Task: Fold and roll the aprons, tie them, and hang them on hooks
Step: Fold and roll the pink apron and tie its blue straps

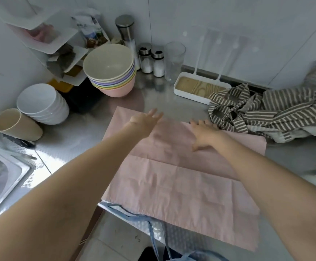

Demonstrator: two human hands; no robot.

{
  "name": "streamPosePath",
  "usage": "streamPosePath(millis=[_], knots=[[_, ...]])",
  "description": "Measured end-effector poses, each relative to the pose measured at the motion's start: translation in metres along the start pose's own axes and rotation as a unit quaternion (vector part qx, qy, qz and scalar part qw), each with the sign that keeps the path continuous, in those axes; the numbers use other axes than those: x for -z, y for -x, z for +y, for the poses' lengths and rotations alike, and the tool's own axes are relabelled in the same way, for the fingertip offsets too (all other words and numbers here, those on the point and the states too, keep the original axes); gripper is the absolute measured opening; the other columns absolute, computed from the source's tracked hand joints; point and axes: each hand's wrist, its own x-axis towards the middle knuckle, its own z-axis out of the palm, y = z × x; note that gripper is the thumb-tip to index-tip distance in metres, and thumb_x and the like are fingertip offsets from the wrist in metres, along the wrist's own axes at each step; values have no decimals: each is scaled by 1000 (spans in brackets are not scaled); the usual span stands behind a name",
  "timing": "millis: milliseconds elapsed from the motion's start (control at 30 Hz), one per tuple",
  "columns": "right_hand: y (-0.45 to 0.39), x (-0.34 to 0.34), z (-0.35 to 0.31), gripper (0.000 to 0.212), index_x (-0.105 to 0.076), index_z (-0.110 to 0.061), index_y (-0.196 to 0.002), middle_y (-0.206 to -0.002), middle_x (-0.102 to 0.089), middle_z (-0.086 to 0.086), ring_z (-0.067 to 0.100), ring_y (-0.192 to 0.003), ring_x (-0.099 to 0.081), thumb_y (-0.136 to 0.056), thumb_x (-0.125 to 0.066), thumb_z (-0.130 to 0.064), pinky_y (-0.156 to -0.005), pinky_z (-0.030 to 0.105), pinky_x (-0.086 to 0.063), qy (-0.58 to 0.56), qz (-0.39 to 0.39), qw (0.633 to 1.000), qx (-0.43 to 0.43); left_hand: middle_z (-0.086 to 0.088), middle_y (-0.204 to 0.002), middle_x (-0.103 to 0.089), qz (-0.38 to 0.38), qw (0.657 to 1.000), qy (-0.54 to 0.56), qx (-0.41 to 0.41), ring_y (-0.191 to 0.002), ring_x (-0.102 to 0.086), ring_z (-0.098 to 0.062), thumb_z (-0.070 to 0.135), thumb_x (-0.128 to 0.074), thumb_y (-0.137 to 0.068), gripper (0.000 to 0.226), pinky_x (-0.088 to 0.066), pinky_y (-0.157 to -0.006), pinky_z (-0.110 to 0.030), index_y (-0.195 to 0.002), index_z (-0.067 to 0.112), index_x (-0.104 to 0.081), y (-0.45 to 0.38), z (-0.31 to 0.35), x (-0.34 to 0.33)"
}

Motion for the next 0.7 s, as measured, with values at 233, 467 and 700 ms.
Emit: streamPosePath(millis=[233, 467, 700], knots=[[16, 30, 9, 53, -57, 1, -114, -110, -61, 13, 21, -89, -54, -73, -78, -25, -64, 27, -38, -135, -79, 986, 53, 0, -138, -43, -32, 988, -149, 13, -130, -30, -23, 31, -72, -78, 78, -30, -99, -35, -143, 25, -30, -9, 4, 20], [54, 82, 16, 61, -46, -6, -129, -128, -52, 9, 24, -104, -53, -77, -74, -22, -68, 24, -43, -100, -102, 990, -2, -10, -128, -52, -51, 990, -132, 17, -122, -45, -29, 33, -65, -84, 53, -38, -96, -36, -128, 10, -50, 16, -12, 69], [126, 192, 14, 45, -55, 6, -119, -119, -58, 23, 32, -100, -58, -80, -70, -13, -73, 28, -42, 6, 143, 987, -72, -14, -127, -54, 228, 969, -71, 60, -117, -53, -35, 12, -41, -96, 30, -44, -90, -45, -124, 11, -52, 82, -24, 172]])
